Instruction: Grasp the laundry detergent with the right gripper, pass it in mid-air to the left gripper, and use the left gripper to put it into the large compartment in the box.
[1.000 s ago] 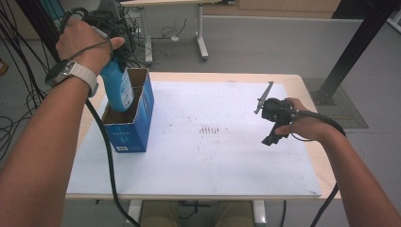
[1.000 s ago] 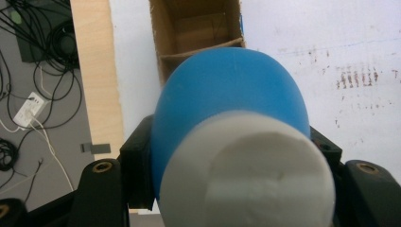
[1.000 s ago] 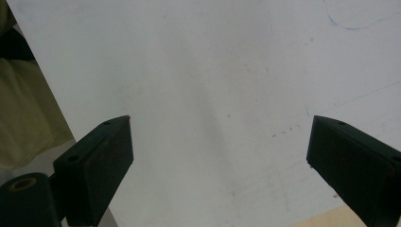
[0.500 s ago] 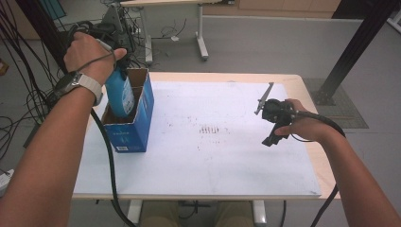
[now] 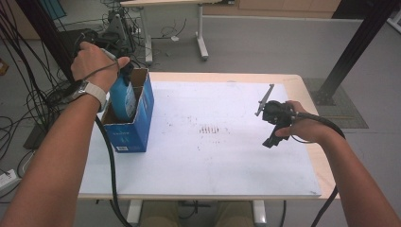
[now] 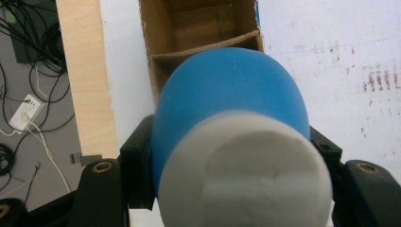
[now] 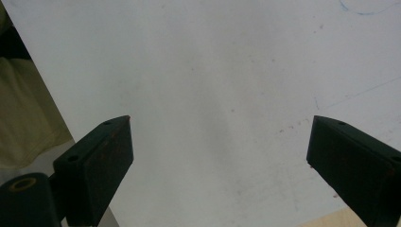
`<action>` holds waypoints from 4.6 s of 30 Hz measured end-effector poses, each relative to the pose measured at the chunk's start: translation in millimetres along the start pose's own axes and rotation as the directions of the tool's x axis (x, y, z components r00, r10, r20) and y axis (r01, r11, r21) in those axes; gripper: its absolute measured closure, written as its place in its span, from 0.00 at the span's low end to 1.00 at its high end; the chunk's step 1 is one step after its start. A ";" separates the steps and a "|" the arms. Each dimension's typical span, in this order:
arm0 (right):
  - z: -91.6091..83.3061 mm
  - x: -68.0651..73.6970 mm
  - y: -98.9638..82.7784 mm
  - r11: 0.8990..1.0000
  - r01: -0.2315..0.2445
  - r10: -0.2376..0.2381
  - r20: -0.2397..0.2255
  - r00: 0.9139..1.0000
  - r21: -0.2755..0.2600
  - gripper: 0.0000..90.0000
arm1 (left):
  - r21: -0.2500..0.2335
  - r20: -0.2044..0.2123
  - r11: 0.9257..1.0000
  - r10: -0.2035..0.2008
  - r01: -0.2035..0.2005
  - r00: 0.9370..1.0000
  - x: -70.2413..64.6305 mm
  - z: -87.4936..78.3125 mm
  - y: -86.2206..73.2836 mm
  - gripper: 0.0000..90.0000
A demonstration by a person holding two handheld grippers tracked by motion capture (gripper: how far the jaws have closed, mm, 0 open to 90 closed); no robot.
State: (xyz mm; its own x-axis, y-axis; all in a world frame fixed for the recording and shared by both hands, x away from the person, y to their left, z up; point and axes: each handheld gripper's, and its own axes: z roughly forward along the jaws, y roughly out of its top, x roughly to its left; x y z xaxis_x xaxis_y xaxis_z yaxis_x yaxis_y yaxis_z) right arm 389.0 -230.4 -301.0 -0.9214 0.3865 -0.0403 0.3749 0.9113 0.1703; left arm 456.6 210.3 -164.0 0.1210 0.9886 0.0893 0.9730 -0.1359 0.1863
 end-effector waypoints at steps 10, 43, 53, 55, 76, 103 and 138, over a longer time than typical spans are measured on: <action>2.4 0.0 -0.6 1.000 0.005 -0.005 -0.002 1.000 -0.003 0.08 | -0.017 -0.008 1.000 0.002 -0.002 1.000 -0.4 12.1 -2.0 0.42; 8.0 1.9 -5.9 1.000 -0.013 0.013 -0.012 1.000 0.009 0.08 | -0.028 -0.010 0.999 0.023 -0.023 1.000 -3.9 63.2 -12.5 0.42; 9.5 1.4 -6.9 1.000 -0.020 0.020 -0.013 1.000 0.012 0.08 | -0.022 -0.012 0.999 0.028 -0.029 1.000 -4.8 74.7 -13.7 0.42; 10.4 1.5 -7.3 1.000 -0.022 0.022 -0.015 1.000 0.012 0.08 | -0.025 -0.011 0.999 0.032 -0.032 0.999 -5.0 76.5 -14.1 0.42; 12.1 1.3 -10.7 0.999 -0.029 0.029 -0.019 0.999 0.018 0.08 | -0.005 -0.002 0.999 0.036 -0.036 0.999 -2.8 93.8 -16.4 0.42; 15.7 1.2 -12.5 0.999 -0.035 0.035 -0.026 0.999 0.021 0.08 | -0.002 0.016 0.999 0.036 -0.036 0.999 -2.0 108.7 -18.1 0.42; 13.6 2.1 -12.6 0.999 -0.038 0.039 -0.019 0.999 0.027 0.08 | -0.004 0.024 0.999 0.045 -0.045 0.999 -0.2 109.5 -18.6 0.42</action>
State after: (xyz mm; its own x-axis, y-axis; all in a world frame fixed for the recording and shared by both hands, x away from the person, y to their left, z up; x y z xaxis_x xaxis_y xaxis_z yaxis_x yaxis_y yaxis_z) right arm 383.7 -239.1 -316.6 -0.9079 0.4190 -0.0145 0.4127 0.8992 0.1451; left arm 460.0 219.6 -274.7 0.1690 0.9828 0.0744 0.9658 -0.1802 0.1864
